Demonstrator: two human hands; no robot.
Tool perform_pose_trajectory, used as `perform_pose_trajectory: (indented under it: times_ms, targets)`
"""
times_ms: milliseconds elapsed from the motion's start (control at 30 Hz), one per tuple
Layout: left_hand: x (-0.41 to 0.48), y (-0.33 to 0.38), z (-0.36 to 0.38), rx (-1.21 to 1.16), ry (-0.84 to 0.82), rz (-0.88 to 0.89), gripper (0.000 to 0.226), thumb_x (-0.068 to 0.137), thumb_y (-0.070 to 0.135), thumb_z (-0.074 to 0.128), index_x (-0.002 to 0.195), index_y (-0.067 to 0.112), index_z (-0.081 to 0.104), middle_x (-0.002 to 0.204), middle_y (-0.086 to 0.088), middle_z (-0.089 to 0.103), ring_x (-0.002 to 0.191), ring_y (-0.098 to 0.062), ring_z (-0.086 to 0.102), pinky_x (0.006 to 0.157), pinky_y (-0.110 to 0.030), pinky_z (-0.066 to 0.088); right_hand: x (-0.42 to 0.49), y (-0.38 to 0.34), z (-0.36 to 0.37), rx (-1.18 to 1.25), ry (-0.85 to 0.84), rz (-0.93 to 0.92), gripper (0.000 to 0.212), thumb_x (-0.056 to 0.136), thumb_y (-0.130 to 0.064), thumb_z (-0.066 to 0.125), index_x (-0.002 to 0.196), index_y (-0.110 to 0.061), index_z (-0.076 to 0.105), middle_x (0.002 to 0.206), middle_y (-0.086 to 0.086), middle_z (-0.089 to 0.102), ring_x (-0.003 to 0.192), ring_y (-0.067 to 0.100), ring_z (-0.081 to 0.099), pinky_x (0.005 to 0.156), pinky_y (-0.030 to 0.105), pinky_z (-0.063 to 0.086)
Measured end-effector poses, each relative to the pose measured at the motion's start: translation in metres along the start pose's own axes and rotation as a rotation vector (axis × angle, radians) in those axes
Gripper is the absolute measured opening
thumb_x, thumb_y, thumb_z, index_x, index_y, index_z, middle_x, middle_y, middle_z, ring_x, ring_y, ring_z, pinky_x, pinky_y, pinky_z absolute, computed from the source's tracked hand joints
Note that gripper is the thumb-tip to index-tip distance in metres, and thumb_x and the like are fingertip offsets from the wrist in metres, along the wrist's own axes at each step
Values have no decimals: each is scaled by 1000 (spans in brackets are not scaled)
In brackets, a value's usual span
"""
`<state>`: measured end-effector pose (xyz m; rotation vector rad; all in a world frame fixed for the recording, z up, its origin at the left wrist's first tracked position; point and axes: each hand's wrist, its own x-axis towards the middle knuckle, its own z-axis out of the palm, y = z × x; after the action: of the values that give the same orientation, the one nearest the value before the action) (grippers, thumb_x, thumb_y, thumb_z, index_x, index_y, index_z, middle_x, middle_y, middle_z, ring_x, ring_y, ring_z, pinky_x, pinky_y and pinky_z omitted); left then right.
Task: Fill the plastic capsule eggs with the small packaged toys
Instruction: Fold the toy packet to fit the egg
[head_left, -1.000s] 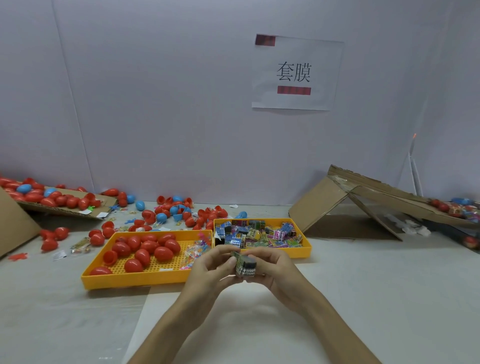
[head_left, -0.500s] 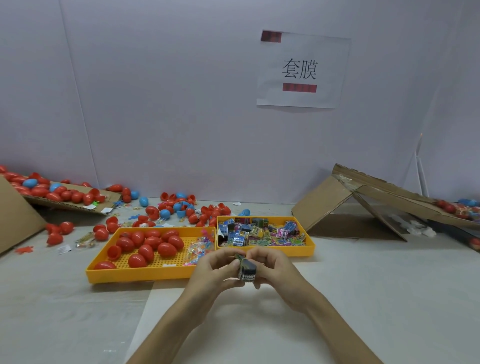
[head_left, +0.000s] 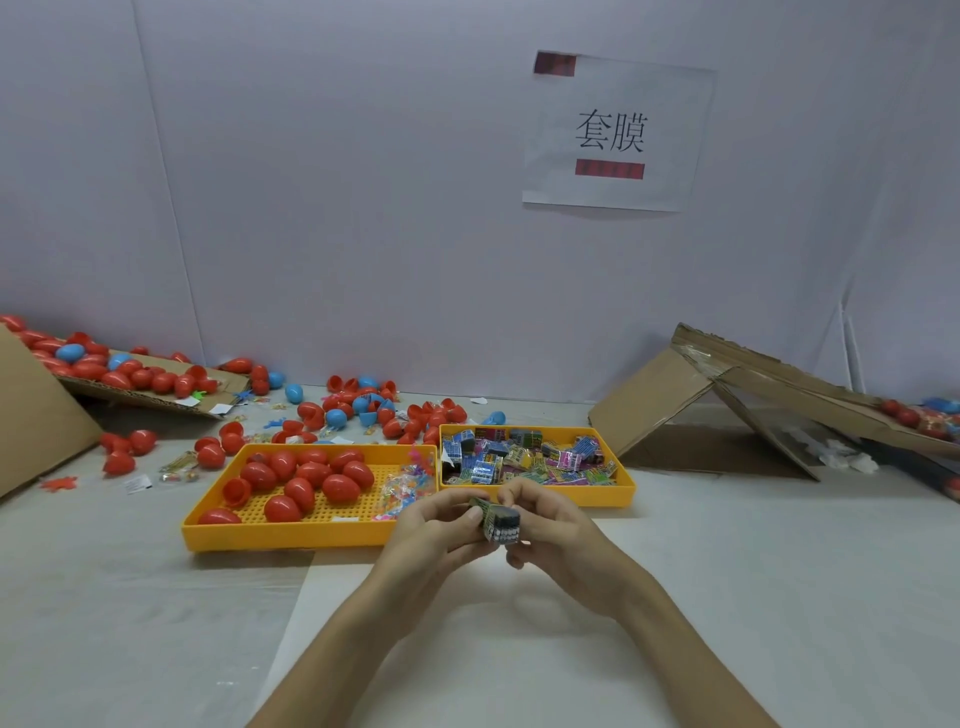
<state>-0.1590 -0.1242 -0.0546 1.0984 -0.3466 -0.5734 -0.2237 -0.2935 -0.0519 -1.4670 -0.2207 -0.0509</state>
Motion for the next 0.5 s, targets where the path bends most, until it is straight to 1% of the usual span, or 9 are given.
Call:
perform_pose_trajectory:
  times_ms: [67,133,167,233,300,367,400,433,500]
  targets:
    - [0,0,0,-8,4,6,15,96,-4,59,108,-4,69,97,-17,75,93,-30,75,73,-29,60,0,-1,-1,22,-6,15,5,94,-23,63,93,-18,61,90,4,57,71,15,48,64,25,45]
    - [-1,-1,0,11,29,17,15,96,-4,60,108,-4,68,100,-20,74,93,-31,75,72,-30,60,1,2,-1,-50,34,38,6,94,-21,63,94,-15,60,86,2,58,68,14,48,62,25,44]
    - [-2,-2,0,37,51,33,15,96,-4,60,108,-4,68,101,-22,73,92,-31,75,72,-30,60,3,5,0,-109,76,46,4,97,-16,62,94,-14,61,84,2,59,66,14,48,61,25,44]
    - [-3,-3,2,110,113,96,13,95,-4,62,105,-2,70,99,-21,73,89,-30,75,70,-28,60,7,10,0,-206,215,18,10,100,-6,58,92,-11,61,80,4,60,63,16,49,57,25,44]
    - [-2,-3,4,173,188,180,13,93,-3,65,101,3,73,94,-15,74,86,-27,75,69,-27,60,8,12,-1,-306,420,-109,15,99,-2,58,89,-12,62,74,5,59,58,15,49,54,26,42]
    - [0,-3,4,232,252,260,13,91,-1,69,98,9,75,86,-1,75,86,-22,75,68,-25,60,6,11,-2,-494,609,-305,16,94,-7,64,85,-20,64,69,-4,59,57,12,49,54,27,41]
    - [1,-3,4,251,278,287,14,91,0,70,96,12,76,85,2,75,87,-20,74,68,-24,59,5,11,-1,-587,654,-402,14,91,-12,65,83,-24,63,68,-6,59,58,11,49,53,26,41]
    - [2,-3,3,254,300,302,14,90,2,71,95,14,76,85,2,75,87,-18,74,67,-24,59,3,10,2,-667,661,-489,13,89,-16,67,82,-26,63,67,-8,57,58,11,50,51,24,39]
    - [2,-4,2,246,327,315,13,89,3,73,96,14,75,86,1,75,87,-16,74,67,-23,59,2,12,9,-805,610,-618,12,86,-19,71,81,-25,63,65,-16,53,56,9,49,50,17,36]
